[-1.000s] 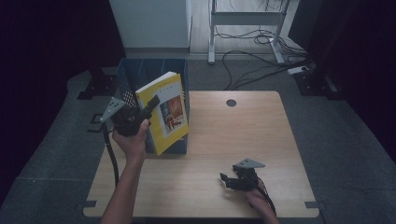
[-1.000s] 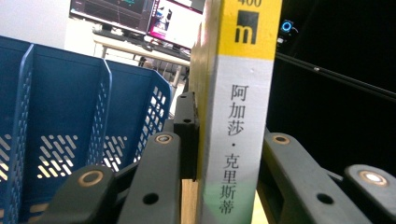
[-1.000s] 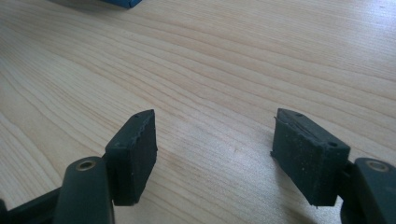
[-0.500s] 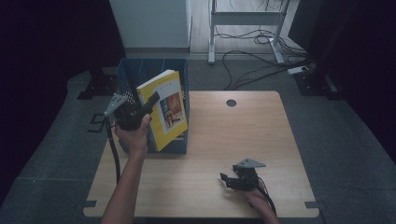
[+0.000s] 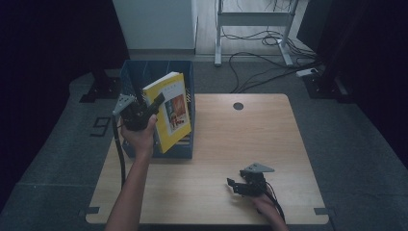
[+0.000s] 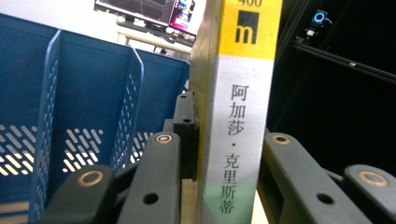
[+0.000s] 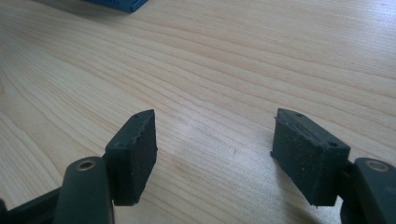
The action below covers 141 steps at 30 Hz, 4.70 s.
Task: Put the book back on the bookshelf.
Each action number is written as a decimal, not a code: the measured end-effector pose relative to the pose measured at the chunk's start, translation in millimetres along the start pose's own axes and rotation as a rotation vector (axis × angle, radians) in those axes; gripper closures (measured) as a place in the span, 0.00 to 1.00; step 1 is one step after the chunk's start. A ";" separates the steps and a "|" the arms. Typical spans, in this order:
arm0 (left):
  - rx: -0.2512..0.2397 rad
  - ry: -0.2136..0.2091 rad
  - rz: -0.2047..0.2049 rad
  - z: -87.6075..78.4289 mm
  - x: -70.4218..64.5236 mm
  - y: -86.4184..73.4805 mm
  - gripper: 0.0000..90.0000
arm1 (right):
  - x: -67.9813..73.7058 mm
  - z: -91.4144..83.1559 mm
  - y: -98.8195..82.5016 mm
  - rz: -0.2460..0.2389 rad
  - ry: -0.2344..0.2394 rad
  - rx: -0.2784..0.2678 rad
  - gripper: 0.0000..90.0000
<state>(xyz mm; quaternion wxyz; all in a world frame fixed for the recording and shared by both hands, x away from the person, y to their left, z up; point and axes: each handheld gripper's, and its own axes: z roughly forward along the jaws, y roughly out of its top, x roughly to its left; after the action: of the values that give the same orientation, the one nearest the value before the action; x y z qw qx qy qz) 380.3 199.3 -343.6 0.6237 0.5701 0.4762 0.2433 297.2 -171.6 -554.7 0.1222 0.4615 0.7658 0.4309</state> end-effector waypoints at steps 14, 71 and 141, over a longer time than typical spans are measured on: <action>0.000 0.044 -0.005 9.5 8.1 -5.2 0.83 | -2.1 -0.2 0.3 0.017 0.012 -0.003 0.33; 0.040 0.151 0.038 82.4 17.6 -32.0 0.84 | -1.0 0.2 0.2 0.011 0.006 -0.004 0.33; 0.171 0.105 0.107 47.8 13.9 -64.5 0.77 | 1.8 1.0 0.6 0.003 -0.013 0.001 0.33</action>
<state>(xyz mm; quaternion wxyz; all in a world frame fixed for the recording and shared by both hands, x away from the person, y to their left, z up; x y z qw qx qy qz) 412.5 173.2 -413.8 0.5331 0.6322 0.4962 0.2645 297.1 -169.4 -554.5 0.1261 0.4654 0.7646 0.4276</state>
